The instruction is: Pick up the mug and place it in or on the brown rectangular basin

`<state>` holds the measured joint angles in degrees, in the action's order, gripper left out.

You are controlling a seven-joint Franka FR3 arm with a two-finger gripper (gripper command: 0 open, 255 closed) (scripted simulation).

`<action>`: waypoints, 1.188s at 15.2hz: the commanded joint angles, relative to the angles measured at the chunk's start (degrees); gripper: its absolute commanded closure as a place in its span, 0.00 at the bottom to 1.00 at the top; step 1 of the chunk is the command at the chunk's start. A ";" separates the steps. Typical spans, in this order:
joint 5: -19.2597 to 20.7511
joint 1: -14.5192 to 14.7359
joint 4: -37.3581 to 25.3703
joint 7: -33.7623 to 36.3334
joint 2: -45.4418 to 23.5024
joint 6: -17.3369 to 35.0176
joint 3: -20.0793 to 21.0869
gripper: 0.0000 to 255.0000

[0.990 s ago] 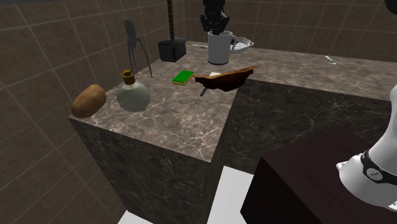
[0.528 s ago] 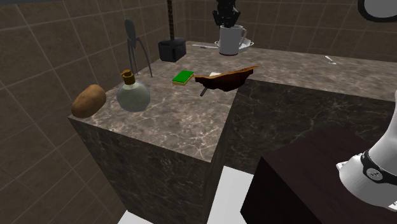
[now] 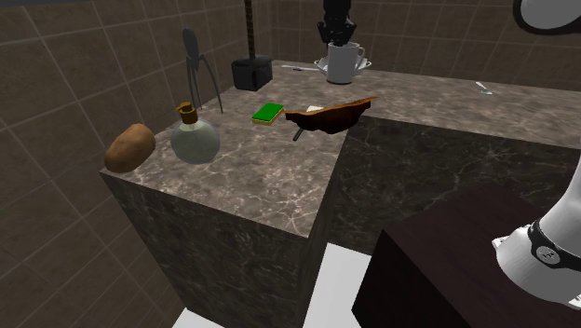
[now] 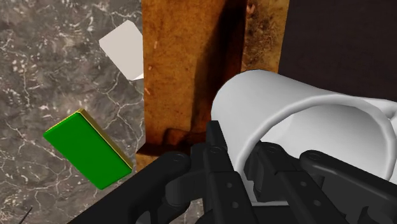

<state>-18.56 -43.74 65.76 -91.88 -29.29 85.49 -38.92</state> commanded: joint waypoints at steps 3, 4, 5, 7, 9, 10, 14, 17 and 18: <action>0.37 1.12 4.31 -0.34 0.73 3.52 -0.11 1.00; 0.44 1.39 5.34 -0.40 0.87 4.38 -0.13 1.00; 0.49 1.63 6.33 -0.46 0.99 5.23 -0.13 1.00; 0.56 2.08 8.21 -0.59 1.17 6.88 -0.13 1.00; 0.57 2.46 9.97 -0.73 1.28 8.48 -0.11 1.00; 0.56 2.63 10.81 -0.80 1.30 9.27 -0.09 1.00; 0.52 2.88 12.12 -0.92 1.31 10.52 -0.05 1.00; 0.52 2.88 12.12 -0.93 1.31 10.52 -0.06 1.00; 0.52 2.88 12.12 -0.93 1.31 10.52 -0.06 1.00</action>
<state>-18.04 -40.85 77.85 -92.81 -27.91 96.00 -39.00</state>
